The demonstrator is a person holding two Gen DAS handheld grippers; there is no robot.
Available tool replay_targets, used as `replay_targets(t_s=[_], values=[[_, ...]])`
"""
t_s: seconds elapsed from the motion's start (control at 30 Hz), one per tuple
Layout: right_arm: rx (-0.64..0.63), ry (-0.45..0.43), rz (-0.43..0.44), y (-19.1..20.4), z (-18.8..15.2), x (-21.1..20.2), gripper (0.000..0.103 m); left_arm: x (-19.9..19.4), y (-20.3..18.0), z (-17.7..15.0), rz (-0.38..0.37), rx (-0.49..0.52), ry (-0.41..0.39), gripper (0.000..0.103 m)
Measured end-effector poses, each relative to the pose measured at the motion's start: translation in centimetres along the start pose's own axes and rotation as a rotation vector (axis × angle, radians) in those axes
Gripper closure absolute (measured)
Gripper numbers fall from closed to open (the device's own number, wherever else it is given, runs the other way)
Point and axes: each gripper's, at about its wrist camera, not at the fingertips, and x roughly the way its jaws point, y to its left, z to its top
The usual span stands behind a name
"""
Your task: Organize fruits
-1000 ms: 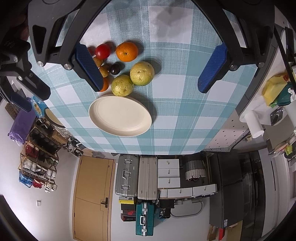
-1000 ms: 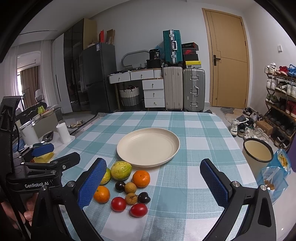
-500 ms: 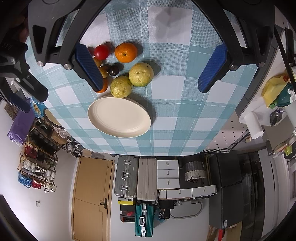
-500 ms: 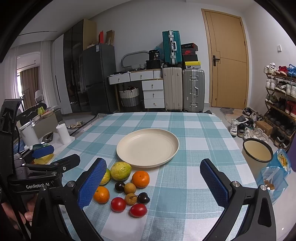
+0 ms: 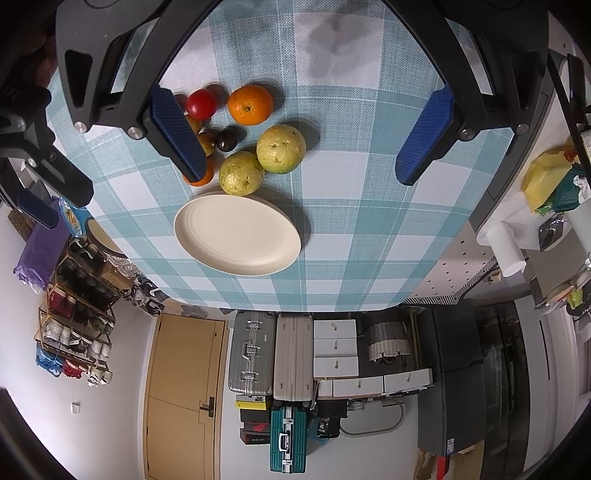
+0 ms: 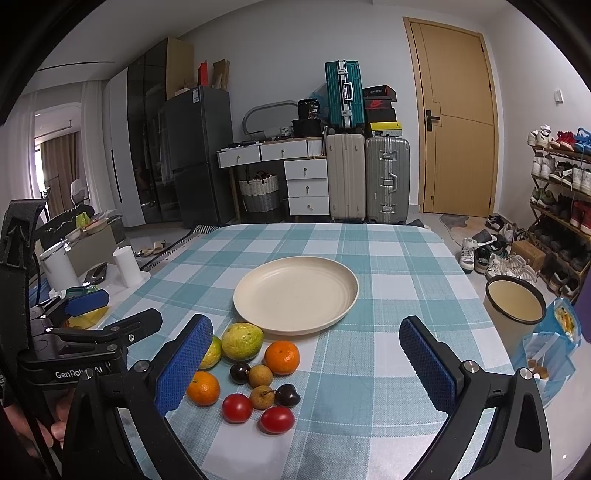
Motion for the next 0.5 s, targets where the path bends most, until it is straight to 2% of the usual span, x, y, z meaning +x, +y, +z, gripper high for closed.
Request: replay_targets(t_s=[0.5], values=[[0.001,0.003,0.001,-0.1,0.1,0.3,0.0,1.8,0.4,-0.5,-0.031,-0.003,0.043,0.001]])
